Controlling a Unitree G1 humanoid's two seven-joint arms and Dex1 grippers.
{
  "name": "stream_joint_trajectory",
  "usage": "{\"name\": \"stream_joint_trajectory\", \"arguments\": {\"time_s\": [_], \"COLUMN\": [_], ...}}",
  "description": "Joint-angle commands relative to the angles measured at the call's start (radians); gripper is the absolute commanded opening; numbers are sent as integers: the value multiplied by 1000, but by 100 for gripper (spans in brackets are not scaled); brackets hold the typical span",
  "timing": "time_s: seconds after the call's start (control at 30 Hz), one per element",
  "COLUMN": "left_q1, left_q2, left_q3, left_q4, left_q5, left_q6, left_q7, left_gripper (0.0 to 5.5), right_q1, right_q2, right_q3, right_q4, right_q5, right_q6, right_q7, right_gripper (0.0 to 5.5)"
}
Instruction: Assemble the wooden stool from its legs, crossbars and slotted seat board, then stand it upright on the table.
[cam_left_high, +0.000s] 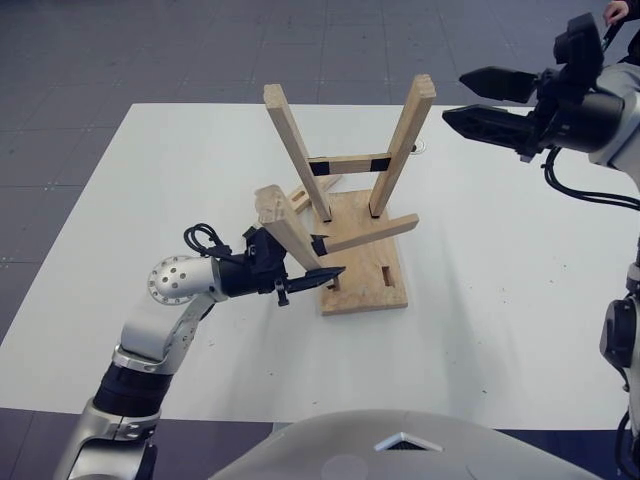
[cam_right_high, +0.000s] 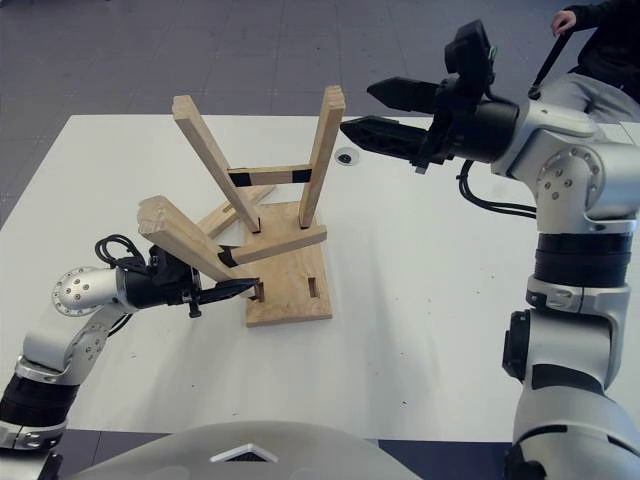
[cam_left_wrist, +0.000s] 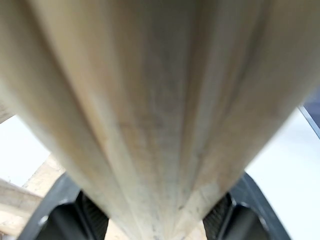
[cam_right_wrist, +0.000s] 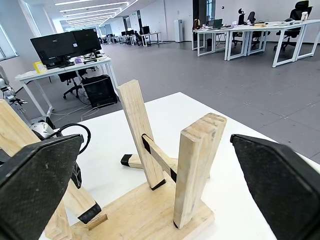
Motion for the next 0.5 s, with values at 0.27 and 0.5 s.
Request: {"name": "stream_joint_trajectory", "arguments": {"time_s": [0.27, 0.5], "left_q1": [63, 43], "left_q2": [-30, -60], "left_q3": [-15, -16], "left_q4": [73, 59], "left_q5": [82, 81], "left_q6": [-73, -83], "left_q7": [-20, 14], "left_gripper": [205, 205], "right_q1": [-48, -52], "right_q2": [4, 9], "right_q3": [6, 11], "right_q4": [-26, -22], "right_q5": [-3, -6], "right_q6": [16, 16], "right_q7": [10, 11], "right_gripper": [550, 550]}}
